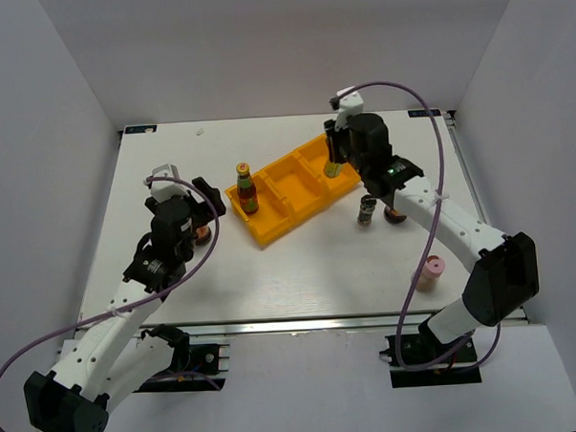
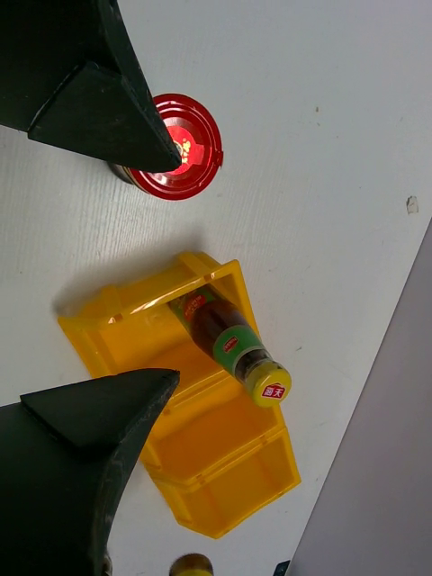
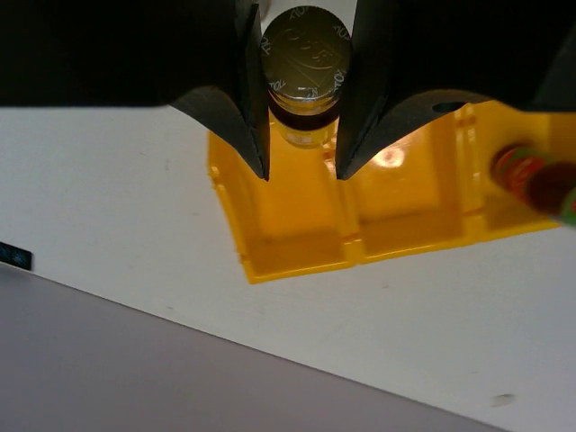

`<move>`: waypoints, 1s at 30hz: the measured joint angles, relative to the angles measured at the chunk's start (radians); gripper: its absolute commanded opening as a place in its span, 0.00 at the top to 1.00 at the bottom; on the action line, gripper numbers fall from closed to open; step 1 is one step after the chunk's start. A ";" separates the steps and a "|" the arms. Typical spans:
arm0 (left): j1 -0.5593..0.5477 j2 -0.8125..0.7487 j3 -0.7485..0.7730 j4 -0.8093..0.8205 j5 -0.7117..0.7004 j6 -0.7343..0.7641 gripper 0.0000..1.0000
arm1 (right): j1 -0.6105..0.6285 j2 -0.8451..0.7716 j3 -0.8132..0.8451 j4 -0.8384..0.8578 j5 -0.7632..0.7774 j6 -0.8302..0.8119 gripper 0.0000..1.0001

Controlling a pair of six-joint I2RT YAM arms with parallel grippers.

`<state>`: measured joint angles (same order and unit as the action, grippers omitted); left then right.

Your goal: Organize the condiment bottles

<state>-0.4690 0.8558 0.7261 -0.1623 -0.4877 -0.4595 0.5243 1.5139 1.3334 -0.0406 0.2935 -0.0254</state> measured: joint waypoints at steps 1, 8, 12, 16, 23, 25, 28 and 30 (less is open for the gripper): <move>0.000 -0.005 0.000 -0.008 -0.003 -0.005 0.02 | 0.032 -0.010 -0.006 0.000 -0.015 -0.007 0.97; 0.000 -0.051 0.000 -0.072 -0.057 -0.046 0.02 | 0.141 -0.046 -0.068 -0.008 -0.187 -0.007 0.98; 0.000 -0.078 -0.011 -0.079 -0.076 -0.058 0.02 | 0.209 -0.043 -0.073 -0.006 -0.230 -0.010 0.98; 0.000 -0.083 -0.015 -0.095 -0.079 -0.065 0.02 | 0.294 -0.010 -0.066 0.026 -0.237 -0.013 0.98; 0.000 -0.096 -0.016 -0.113 -0.089 -0.083 0.02 | 0.362 0.174 0.008 0.053 -0.173 -0.035 0.99; 0.000 -0.103 -0.017 -0.115 -0.093 -0.084 0.02 | 0.363 0.216 0.008 0.070 -0.158 -0.036 1.00; 0.000 -0.111 -0.020 -0.114 -0.092 -0.088 0.02 | 0.365 0.267 0.013 0.114 -0.139 -0.036 1.00; 0.000 -0.112 -0.022 -0.114 -0.092 -0.088 0.02 | 0.368 0.293 0.040 0.127 -0.137 -0.039 1.00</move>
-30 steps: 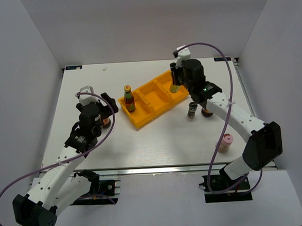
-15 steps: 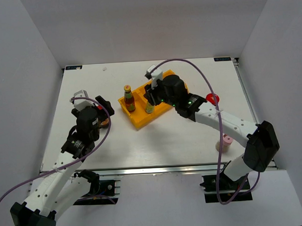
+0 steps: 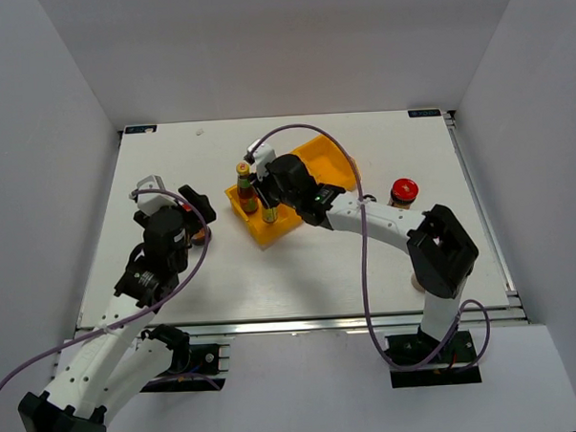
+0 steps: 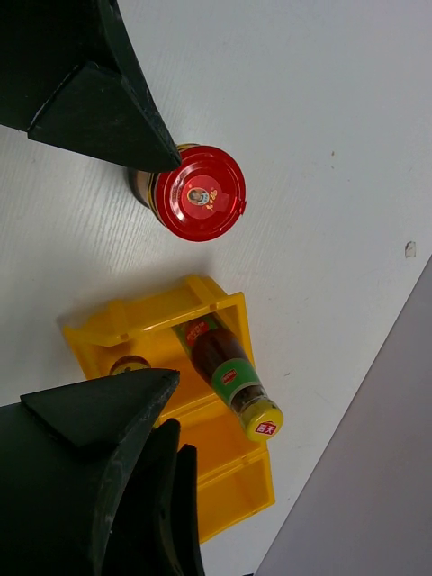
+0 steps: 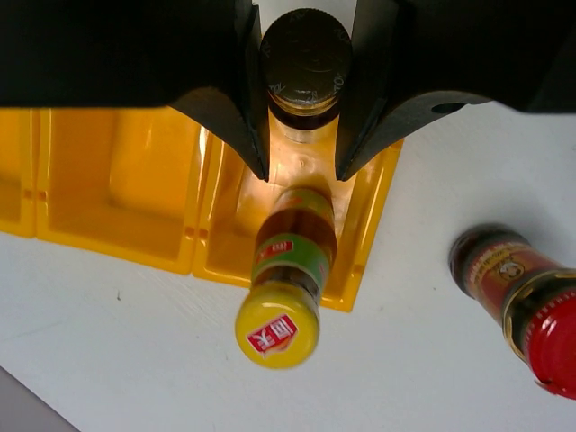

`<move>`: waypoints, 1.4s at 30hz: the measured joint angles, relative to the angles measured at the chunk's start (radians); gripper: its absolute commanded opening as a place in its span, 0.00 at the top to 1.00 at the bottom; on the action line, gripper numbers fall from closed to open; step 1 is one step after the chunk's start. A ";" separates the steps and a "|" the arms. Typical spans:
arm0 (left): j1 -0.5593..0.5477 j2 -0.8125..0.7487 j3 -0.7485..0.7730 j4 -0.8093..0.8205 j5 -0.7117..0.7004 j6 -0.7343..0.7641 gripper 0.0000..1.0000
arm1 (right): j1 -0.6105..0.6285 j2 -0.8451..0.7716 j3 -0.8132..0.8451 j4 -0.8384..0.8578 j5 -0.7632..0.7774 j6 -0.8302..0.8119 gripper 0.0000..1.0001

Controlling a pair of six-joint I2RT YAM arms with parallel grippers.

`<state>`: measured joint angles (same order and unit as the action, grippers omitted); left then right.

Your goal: Organize the condiment bottles

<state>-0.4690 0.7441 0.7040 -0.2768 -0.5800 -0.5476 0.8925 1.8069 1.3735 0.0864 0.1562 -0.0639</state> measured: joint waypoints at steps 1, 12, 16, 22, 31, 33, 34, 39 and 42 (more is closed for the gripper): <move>0.000 0.000 -0.001 0.000 0.000 0.000 0.02 | 0.002 0.013 0.011 0.012 -0.001 0.000 1.00; 0.000 0.010 -0.004 0.000 0.003 -0.002 0.02 | 0.024 0.114 0.039 0.037 0.019 0.004 0.93; 0.000 0.019 -0.004 -0.006 0.000 -0.014 0.02 | 0.027 0.132 0.039 0.042 0.042 0.005 0.79; 0.000 0.051 -0.004 -0.039 -0.009 -0.045 0.02 | 0.031 0.132 0.044 0.043 0.062 0.004 0.52; 0.000 0.126 0.035 -0.120 -0.014 -0.107 0.02 | 0.033 0.126 0.045 0.053 0.061 0.007 0.30; 0.000 0.148 0.048 -0.130 -0.015 -0.109 0.02 | 0.034 0.112 0.042 0.052 0.059 0.013 0.11; 0.001 0.162 0.056 -0.134 -0.014 -0.109 0.02 | 0.034 0.101 0.040 0.052 0.062 0.008 0.11; 0.040 0.235 0.093 -0.143 0.031 -0.103 0.02 | 0.034 -0.008 -0.029 0.100 0.105 0.022 0.11; 0.087 0.270 0.106 -0.153 0.060 -0.103 0.02 | 0.035 -0.114 -0.117 0.155 0.142 0.035 0.11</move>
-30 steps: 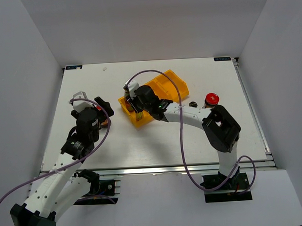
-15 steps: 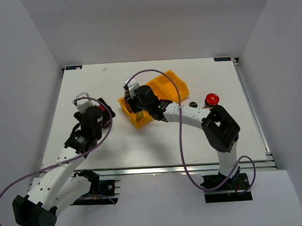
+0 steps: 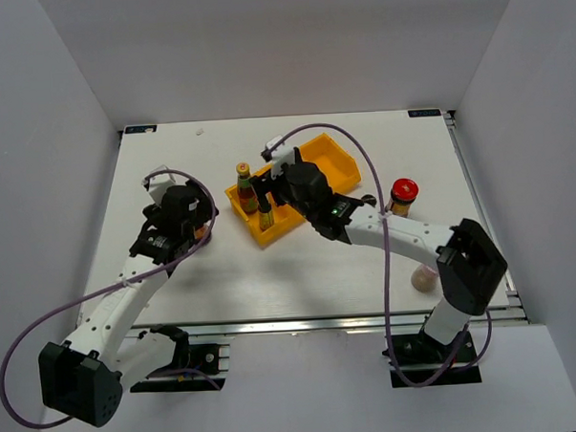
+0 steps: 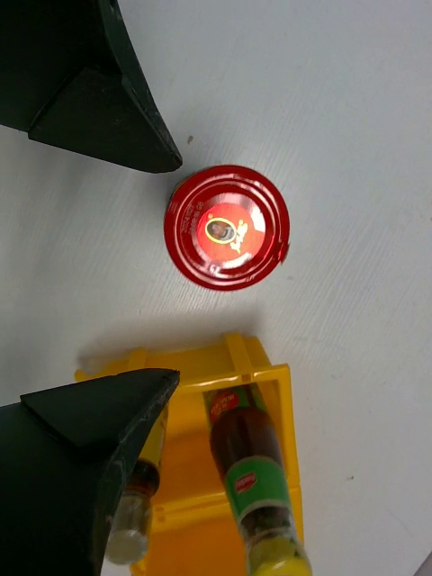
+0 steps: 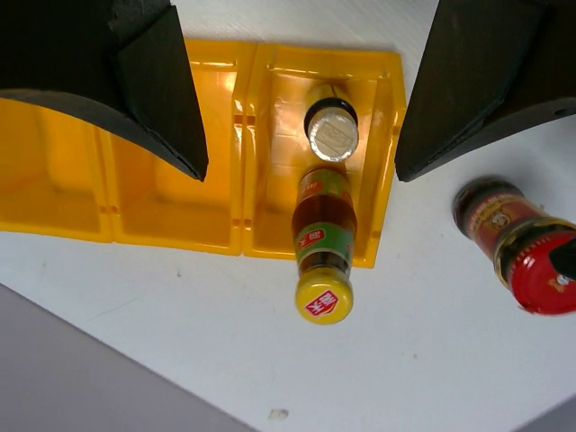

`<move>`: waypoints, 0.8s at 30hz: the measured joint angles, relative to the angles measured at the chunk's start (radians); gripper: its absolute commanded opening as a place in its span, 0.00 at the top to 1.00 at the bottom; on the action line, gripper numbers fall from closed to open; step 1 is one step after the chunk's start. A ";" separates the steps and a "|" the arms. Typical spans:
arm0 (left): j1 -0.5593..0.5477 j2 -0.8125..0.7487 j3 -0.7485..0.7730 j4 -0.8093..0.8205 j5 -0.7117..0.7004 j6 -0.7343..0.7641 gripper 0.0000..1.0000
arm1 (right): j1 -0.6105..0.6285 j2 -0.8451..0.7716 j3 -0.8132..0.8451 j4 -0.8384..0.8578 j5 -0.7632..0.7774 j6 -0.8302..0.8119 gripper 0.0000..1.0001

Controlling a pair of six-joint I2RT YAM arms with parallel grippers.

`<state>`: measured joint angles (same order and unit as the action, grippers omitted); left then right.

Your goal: Organize the condiment bottles

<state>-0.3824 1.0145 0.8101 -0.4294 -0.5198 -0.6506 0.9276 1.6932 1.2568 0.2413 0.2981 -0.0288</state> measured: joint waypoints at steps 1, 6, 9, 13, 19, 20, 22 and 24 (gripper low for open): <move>0.014 0.009 0.003 -0.008 0.008 -0.001 0.02 | 0.001 -0.034 -0.028 0.016 0.013 0.005 0.11; 0.060 0.030 0.003 -0.029 0.034 -0.001 0.02 | 0.002 -0.168 -0.141 0.058 0.106 0.039 0.11; 0.068 0.059 0.011 -0.034 0.042 0.004 0.02 | 0.002 -0.237 -0.219 0.069 0.173 0.063 0.11; 0.073 0.135 0.026 -0.026 0.050 0.025 0.02 | 0.002 -0.317 -0.310 0.069 0.243 0.092 0.11; 0.077 0.219 0.039 -0.035 0.027 0.034 0.02 | 0.002 -0.437 -0.412 0.064 0.329 0.121 0.11; 0.079 0.225 0.040 -0.036 0.022 0.034 0.02 | 0.002 -0.452 -0.423 0.065 0.339 0.126 0.11; 0.081 0.234 0.045 -0.037 0.010 0.039 0.02 | 0.002 -0.477 -0.442 0.064 0.357 0.128 0.11; 0.086 0.251 0.059 -0.038 -0.001 0.044 0.02 | 0.002 -0.492 -0.457 0.059 0.377 0.131 0.11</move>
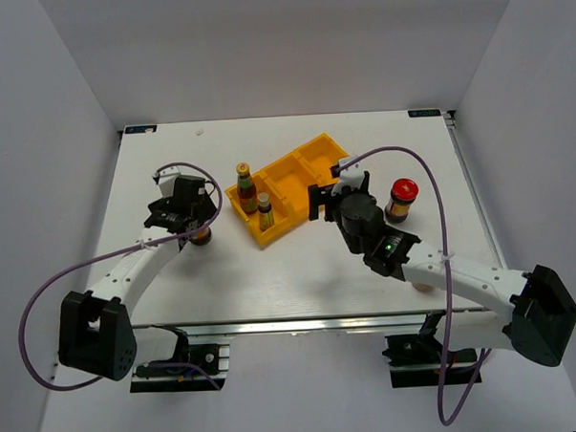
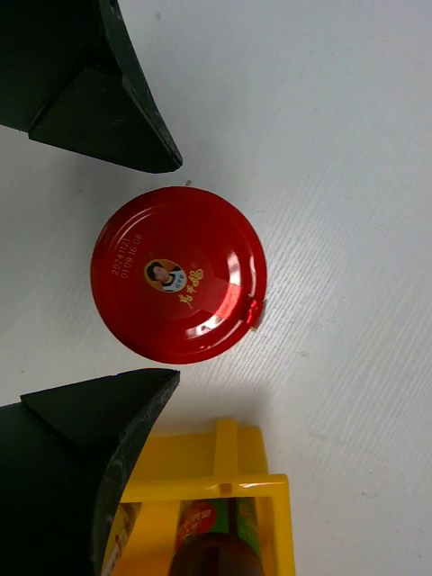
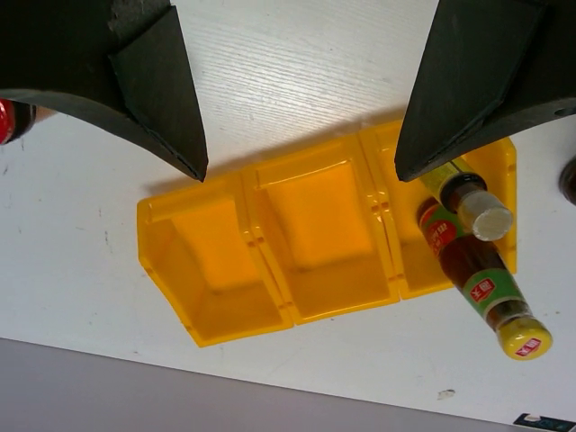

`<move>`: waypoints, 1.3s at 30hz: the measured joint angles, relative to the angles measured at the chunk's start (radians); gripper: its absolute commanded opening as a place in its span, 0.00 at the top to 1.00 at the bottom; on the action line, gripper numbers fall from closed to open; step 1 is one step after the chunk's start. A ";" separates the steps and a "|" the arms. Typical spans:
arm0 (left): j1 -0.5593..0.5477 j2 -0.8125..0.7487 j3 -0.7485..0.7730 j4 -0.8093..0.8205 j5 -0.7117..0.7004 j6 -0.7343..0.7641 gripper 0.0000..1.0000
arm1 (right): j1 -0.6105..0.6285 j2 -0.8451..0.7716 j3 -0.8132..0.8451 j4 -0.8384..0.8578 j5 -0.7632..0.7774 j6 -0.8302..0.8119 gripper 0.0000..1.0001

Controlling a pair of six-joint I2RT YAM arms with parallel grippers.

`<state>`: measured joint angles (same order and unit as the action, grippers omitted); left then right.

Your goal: Organize the condiment bottles

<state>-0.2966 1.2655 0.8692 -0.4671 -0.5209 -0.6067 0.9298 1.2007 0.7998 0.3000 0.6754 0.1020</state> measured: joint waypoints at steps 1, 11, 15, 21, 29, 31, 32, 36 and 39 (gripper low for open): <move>0.001 0.010 0.008 0.000 -0.006 0.004 0.02 | 0.000 -0.003 -0.004 -0.002 0.009 0.000 0.11; 0.014 0.073 0.029 0.029 -0.002 0.040 0.03 | 0.000 -0.033 -0.031 -0.014 0.079 0.000 0.11; 0.014 0.074 0.029 0.049 0.023 0.048 0.11 | -0.002 -0.041 -0.032 -0.014 0.091 -0.003 0.11; 0.020 0.073 0.029 0.062 0.041 0.070 0.27 | -0.005 -0.043 -0.045 -0.015 0.108 -0.005 0.11; 0.024 0.068 0.025 0.063 0.043 0.078 0.48 | -0.006 -0.061 -0.047 -0.017 0.119 -0.005 0.11; 0.025 0.066 0.025 0.061 0.050 0.086 0.50 | -0.007 -0.068 -0.048 -0.016 0.123 -0.005 0.11; 0.025 0.063 0.025 0.058 0.055 0.089 0.53 | -0.007 -0.069 -0.050 -0.015 0.126 -0.006 0.11; 0.026 0.034 0.026 0.028 0.097 0.112 0.62 | -0.007 -0.070 -0.053 -0.016 0.131 -0.008 0.11; 0.026 -0.012 0.026 0.017 0.138 0.131 0.63 | -0.007 -0.070 -0.057 -0.016 0.134 -0.011 0.11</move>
<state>-0.2703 1.2537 0.8948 -0.4503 -0.3828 -0.4755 0.9230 1.1309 0.7425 0.2840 0.8089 0.0914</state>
